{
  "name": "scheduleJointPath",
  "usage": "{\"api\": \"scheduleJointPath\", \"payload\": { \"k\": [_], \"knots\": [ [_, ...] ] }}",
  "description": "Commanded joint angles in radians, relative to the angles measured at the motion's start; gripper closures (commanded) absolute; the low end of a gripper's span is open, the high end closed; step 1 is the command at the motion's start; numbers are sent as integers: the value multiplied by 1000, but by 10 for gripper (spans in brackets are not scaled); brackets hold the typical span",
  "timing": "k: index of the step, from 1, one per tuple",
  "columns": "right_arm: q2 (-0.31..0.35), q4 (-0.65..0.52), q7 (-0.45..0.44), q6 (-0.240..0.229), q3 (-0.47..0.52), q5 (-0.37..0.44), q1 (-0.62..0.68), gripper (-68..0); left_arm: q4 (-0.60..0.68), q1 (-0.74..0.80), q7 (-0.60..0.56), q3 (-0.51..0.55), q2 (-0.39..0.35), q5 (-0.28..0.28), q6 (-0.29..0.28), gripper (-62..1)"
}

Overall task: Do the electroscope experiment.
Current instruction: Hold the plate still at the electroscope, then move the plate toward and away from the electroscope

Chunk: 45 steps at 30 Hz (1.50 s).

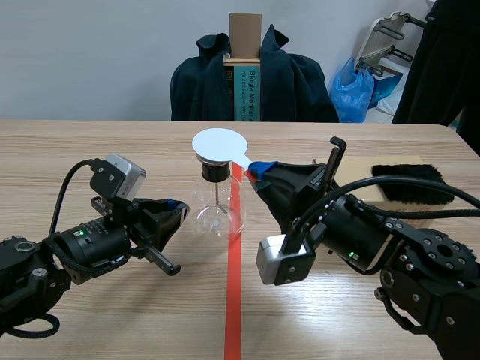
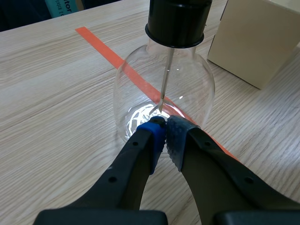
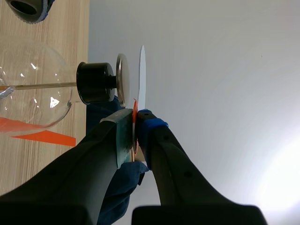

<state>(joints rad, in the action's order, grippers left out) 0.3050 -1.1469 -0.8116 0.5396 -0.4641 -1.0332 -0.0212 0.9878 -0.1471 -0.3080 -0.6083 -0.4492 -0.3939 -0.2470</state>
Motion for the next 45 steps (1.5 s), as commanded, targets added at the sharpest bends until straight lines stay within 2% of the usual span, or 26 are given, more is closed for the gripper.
{"api": "scheduleJointPath", "payload": {
  "k": [1,6,17,24,30,39,45],
  "knots": [
    [2,-10,3,14,11,7,-11,-8,17,-8,-14,6,2,-6,-2,-51],
    [2,-10,56,14,11,7,-11,-8,17,-8,-14,6,2,-6,-2,-51],
    [2,-10,333,14,11,8,-12,-8,17,-8,-14,6,2,-6,-2,-51],
    [2,-10,399,14,11,7,-12,-8,17,-8,-14,6,2,-6,-2,-51],
    [2,-10,371,14,11,-2,-12,-8,17,-8,-14,6,2,-6,-2,-51],
    [2,-10,141,14,11,-15,-12,-8,17,-8,-17,6,2,-6,-2,-51],
    [2,-10,36,14,11,-15,-12,-8,17,-8,-17,6,2,-6,1,-51]
  ]
}}
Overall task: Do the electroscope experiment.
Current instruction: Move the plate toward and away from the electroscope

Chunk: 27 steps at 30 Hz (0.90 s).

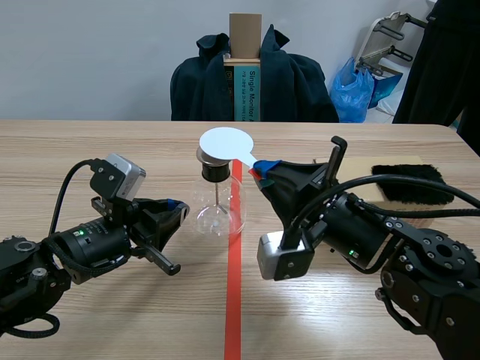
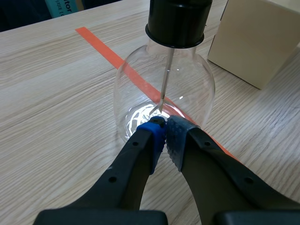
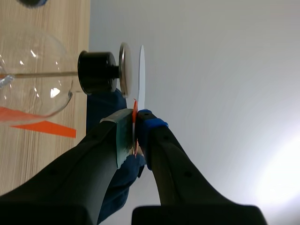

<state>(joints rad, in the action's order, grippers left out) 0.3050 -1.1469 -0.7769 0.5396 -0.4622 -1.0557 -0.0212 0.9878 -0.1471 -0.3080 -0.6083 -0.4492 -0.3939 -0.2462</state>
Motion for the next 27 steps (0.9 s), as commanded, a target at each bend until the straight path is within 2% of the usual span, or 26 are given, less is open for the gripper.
{"api": "scheduleJointPath", "payload": {
  "k": [1,6,15,21,27],
  "knots": [
    [2,-10,-8,14,9,7,-12,-8,17,-8,-17,6,2,-6,0,-51],
    [2,-10,-34,14,9,7,-12,-8,17,-8,-17,6,2,-6,0,-51],
    [0,-10,-27,14,9,8,-12,-8,17,-8,-16,6,2,-6,0,-51],
    [0,-10,52,14,9,8,-12,-8,17,-8,-17,6,2,-6,0,-51],
    [0,-10,201,14,9,8,-12,-8,17,-8,-17,6,2,-6,0,-51]
  ]
}}
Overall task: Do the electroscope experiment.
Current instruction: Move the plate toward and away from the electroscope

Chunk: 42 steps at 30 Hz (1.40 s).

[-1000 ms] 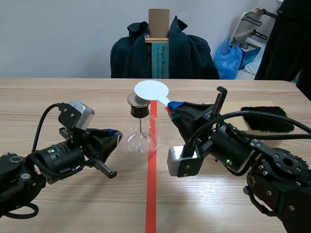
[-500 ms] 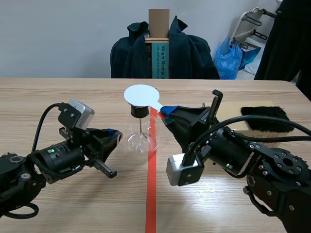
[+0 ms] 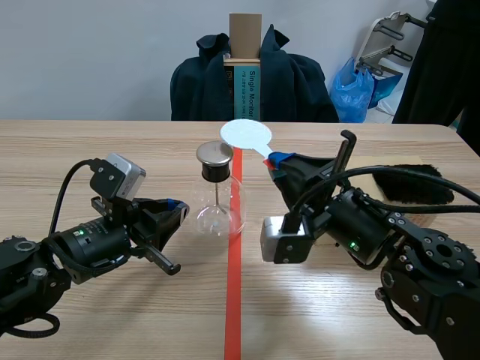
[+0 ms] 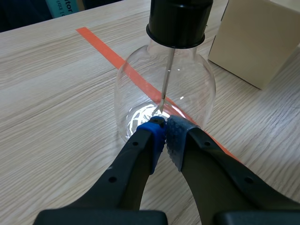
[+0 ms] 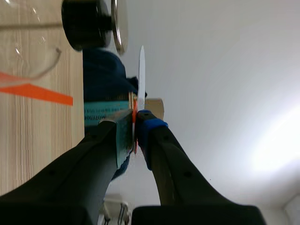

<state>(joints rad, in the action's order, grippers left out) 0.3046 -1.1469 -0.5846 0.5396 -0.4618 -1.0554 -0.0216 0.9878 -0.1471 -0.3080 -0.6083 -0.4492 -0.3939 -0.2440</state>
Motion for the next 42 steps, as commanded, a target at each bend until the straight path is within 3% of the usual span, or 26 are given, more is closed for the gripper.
{"api": "scheduleJointPath", "payload": {
  "k": [1,9,20,25,35,42],
  "knots": [
    [0,-10,37,14,9,8,-11,-8,17,-8,-17,6,2,-6,-2,-51],
    [0,-10,182,14,9,8,-11,-8,17,-8,-17,6,2,-6,-2,-51],
    [0,-10,200,14,9,7,-11,-8,17,-8,-17,6,2,-6,-2,-51],
    [0,-10,121,14,9,7,-11,-8,17,-8,-17,6,2,-6,-2,-51],
    [0,-10,-143,14,9,3,-11,-8,17,-8,-17,6,2,-6,-2,-51],
    [0,-10,-224,14,9,3,-11,-8,17,-8,-17,6,2,-6,-2,-51]
  ]
}}
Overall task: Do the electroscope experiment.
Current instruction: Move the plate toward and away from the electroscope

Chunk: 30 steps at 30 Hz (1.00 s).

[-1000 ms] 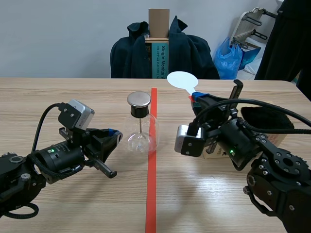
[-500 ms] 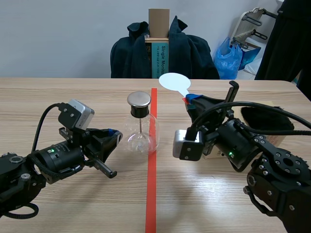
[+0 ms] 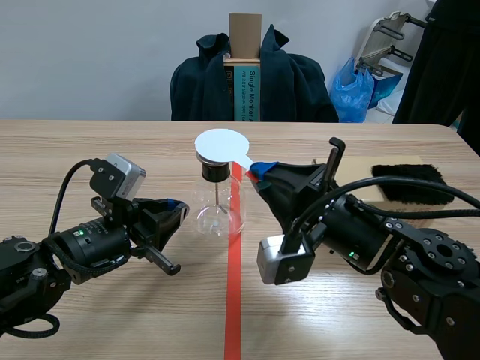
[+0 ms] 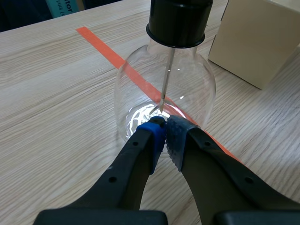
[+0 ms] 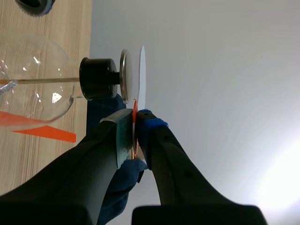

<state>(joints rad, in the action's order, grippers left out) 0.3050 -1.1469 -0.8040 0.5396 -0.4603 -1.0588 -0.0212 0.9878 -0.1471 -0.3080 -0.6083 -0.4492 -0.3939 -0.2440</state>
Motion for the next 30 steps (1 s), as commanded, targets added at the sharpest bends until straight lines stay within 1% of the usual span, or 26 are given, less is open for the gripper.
{"api": "scheduleJointPath", "payload": {
  "k": [1,13,18,23,30],
  "knots": [
    [0,-10,-11,14,7,6,-12,-8,17,-8,-17,6,2,-6,-2,-51],
    [0,-10,-26,14,7,6,-12,-8,17,-8,-17,6,2,-6,-2,-51],
    [0,-10,14,14,7,7,-12,-8,17,-8,-16,6,2,-6,-2,-51],
    [0,-10,104,14,7,7,-12,-8,17,0,-10,6,2,-6,-2,-51],
    [0,-10,294,14,7,7,-12,-8,18,0,-10,6,2,-6,-2,-51]
  ]
}}
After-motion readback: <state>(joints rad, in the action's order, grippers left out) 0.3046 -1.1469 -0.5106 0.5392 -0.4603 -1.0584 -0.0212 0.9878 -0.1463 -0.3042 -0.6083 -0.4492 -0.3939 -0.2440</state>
